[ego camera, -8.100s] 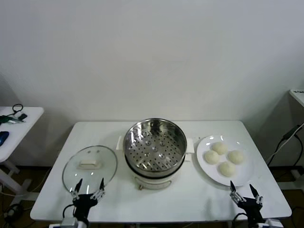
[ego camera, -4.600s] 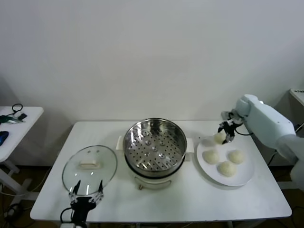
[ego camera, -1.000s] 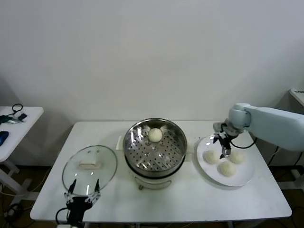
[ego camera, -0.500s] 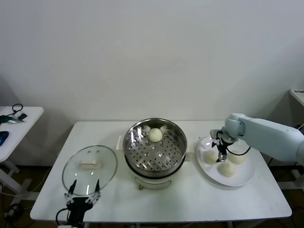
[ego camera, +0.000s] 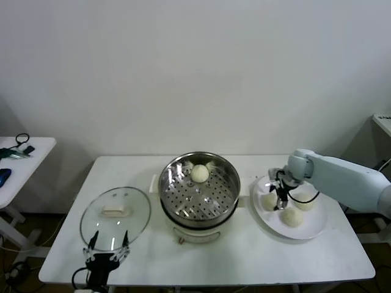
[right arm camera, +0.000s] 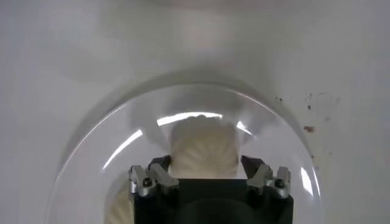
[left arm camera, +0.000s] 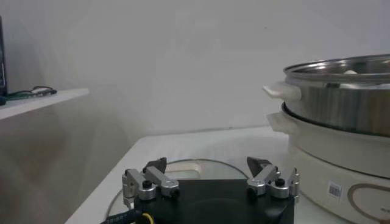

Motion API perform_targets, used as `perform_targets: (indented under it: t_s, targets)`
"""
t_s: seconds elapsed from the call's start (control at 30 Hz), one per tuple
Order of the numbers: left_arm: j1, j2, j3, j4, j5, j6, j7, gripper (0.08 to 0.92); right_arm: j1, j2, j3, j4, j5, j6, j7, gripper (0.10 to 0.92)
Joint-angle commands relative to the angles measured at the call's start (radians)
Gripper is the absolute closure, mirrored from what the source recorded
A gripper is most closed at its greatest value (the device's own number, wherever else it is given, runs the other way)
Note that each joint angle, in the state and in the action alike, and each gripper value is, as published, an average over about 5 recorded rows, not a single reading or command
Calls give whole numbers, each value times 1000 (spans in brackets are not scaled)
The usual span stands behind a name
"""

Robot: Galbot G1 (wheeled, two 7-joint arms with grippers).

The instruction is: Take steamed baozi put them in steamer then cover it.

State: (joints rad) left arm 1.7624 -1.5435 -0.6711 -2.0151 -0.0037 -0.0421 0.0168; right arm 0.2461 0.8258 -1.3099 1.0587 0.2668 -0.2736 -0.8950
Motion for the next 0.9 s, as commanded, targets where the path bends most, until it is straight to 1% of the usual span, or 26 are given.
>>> perform_targets:
  t_s: [0.03, 0.27, 0.4, 0.57, 0.7, 0.8, 0.9]
  targets:
    - [0, 0, 1, -1, 1, 1, 0, 177, -4, -1, 15, -2, 7, -2, -9, 291]
    - [-1, -1, 4, 0, 2, 1, 0, 177, 63, -18, -18, 33, 45, 0, -27, 341]
    - [-1, -2, 4, -2, 3, 2, -1, 177, 209, -40, -113, 93, 120, 3, -44, 353]
    - [-3, -4, 10, -4, 7, 3, 0, 177, 509, -34, -303, 214, 278, 0, -62, 353]
    - [-4, -4, 17, -5, 10, 5, 0, 177, 721, 11, -415, 338, 429, -24, -61, 353]
    - [-5, -2, 22, -6, 11, 7, 0, 177, 825, 65, -432, 425, 558, -72, -31, 352]
    - [-6, 1, 28, -10, 12, 10, 0, 177, 843, 132, -383, 471, 660, -133, 18, 353]
